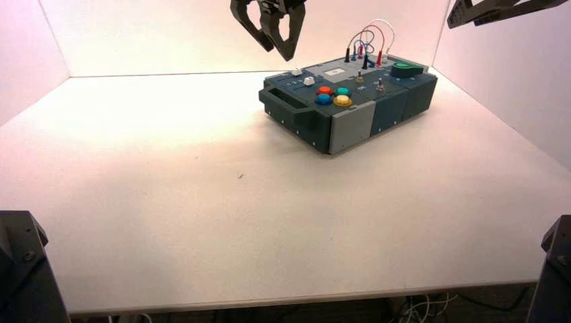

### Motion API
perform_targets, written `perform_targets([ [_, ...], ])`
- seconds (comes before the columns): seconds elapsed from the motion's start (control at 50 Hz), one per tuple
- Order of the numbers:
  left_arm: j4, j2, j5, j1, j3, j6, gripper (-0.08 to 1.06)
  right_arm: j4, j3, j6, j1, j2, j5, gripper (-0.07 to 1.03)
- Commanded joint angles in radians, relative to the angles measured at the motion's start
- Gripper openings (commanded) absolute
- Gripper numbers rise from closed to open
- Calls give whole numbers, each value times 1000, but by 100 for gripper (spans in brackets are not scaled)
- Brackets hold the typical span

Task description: Push the blue button with the left gripper.

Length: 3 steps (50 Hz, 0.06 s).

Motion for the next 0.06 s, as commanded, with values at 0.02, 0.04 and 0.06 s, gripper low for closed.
perform_targets([
  [0.02, -2, -25, -15, 5, -8, 3, 62, 5, -15, 3, 3, 3, -11, 55],
  [0.04, -2, -21, -15, 5, -8, 2, 62, 5, -15, 3, 3, 3, -11, 55],
  [0.06, -2, -21, -14, 5, -9, 2, 62, 5, -15, 3, 3, 3, -11, 55],
])
